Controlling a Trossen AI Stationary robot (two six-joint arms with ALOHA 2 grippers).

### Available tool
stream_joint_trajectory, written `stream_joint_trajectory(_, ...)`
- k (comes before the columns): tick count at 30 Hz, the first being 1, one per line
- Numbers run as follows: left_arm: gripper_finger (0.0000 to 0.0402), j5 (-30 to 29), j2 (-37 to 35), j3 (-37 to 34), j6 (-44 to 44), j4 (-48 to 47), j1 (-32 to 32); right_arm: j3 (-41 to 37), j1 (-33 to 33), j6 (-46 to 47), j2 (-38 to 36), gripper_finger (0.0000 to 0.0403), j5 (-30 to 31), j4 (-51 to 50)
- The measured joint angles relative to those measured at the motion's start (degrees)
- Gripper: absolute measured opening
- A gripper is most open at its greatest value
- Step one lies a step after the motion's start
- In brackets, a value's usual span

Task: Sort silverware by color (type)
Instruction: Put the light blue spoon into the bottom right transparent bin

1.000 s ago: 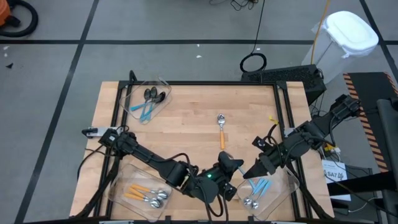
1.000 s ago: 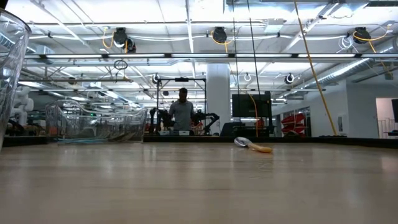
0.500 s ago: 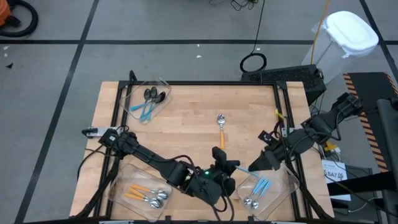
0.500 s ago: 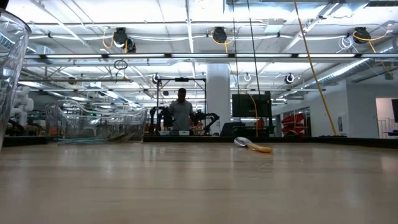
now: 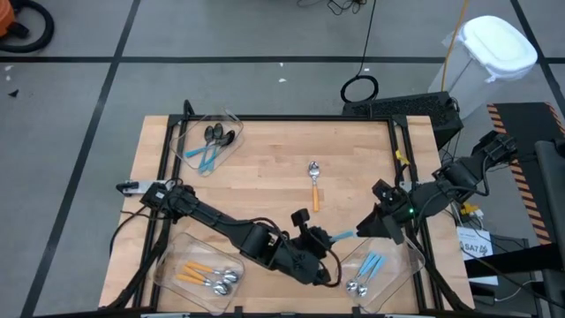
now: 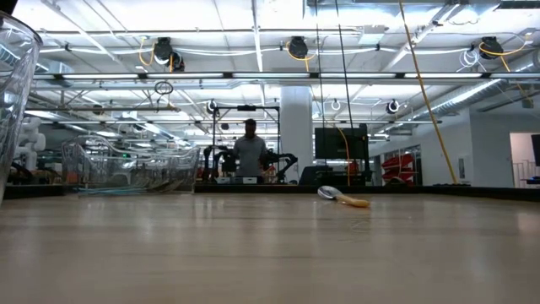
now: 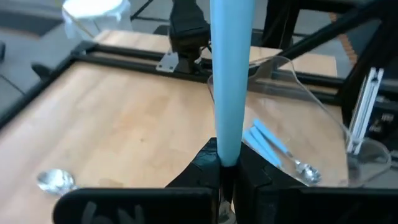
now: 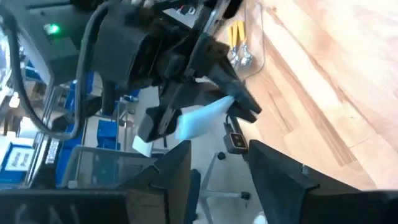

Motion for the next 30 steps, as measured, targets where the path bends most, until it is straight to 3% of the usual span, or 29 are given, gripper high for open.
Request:
stream_joint_trajectory(5, 0.0014, 0.8, 0.0, 0.0, -6.2, -0.2, 0.1, 0.0, 0.0, -2.5, 0.0, 0.0157, -0.1, -0.9)
stream_joint_trajectory(20, 0.0014, 13.4, 0.0, 0.0, -20.0, -0.2, 0.0, 0.0, 1.0, -9.4, -0.2, 0.0157, -0.2, -1.3)
stream_joint_trajectory(30, 0.0014, 14.3, 0.0, 0.0, -27.9, 0.0, -0.9, 0.0, 4.5, -9.8, -2.2, 0.0157, -0.2, -6.4)
